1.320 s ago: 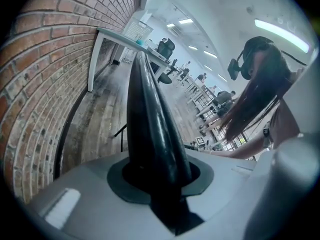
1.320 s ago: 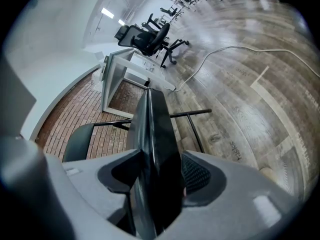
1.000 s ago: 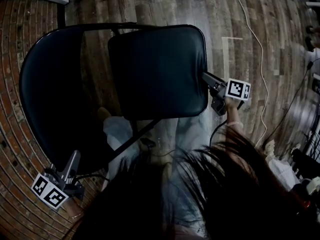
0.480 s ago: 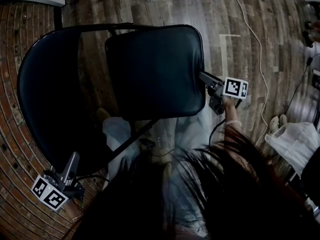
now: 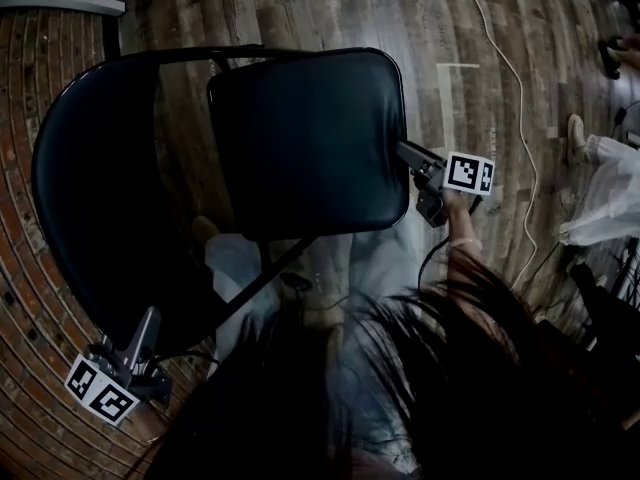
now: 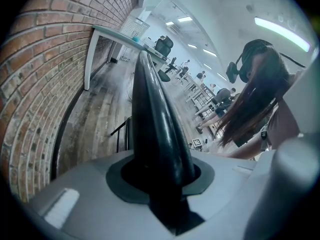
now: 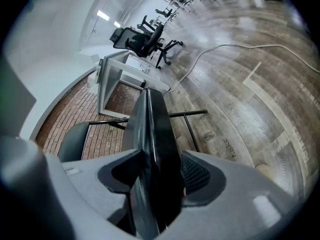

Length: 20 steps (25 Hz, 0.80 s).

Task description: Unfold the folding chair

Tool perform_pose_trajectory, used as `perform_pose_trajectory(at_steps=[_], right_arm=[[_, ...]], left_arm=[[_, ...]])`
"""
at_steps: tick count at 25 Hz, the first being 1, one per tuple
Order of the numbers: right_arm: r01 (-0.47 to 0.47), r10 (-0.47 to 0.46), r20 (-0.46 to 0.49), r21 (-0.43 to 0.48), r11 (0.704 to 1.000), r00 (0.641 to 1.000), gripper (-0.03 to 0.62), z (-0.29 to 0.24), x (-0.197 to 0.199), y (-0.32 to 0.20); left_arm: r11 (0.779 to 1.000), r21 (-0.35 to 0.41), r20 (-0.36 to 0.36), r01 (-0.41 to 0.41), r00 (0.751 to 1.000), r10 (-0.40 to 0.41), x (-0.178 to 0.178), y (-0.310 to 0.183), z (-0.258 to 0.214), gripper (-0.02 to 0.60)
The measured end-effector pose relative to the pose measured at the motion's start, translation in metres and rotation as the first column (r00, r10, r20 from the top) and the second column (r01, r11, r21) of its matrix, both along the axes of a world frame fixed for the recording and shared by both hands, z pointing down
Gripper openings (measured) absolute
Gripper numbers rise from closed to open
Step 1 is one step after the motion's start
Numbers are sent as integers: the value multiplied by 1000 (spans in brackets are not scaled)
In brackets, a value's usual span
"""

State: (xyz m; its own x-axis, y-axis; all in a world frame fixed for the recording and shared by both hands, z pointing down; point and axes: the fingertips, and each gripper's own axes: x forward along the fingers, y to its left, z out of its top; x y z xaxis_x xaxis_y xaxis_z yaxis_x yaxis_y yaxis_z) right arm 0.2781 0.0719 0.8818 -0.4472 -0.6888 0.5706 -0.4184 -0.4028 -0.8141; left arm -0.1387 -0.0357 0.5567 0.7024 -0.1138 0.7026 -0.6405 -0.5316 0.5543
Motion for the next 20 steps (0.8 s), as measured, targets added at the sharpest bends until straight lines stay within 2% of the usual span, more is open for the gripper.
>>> perform_pose_trajectory(at_steps=[7, 12, 20], right_arm=[[-12, 12, -13, -13, 1000, 1000, 233, 6, 5, 6], [-14, 13, -24, -14, 1000, 1000, 224, 6, 6, 7], [-63, 62, -52, -15, 998, 997, 200, 2, 9, 8]], left_arm=[[1000, 11, 12, -19, 1000, 19, 11, 5, 0, 123], [1000, 5, 18, -3, 1000, 3, 11, 5, 0, 116], [1000, 15, 22, -15, 1000, 15, 13, 3, 0, 123]])
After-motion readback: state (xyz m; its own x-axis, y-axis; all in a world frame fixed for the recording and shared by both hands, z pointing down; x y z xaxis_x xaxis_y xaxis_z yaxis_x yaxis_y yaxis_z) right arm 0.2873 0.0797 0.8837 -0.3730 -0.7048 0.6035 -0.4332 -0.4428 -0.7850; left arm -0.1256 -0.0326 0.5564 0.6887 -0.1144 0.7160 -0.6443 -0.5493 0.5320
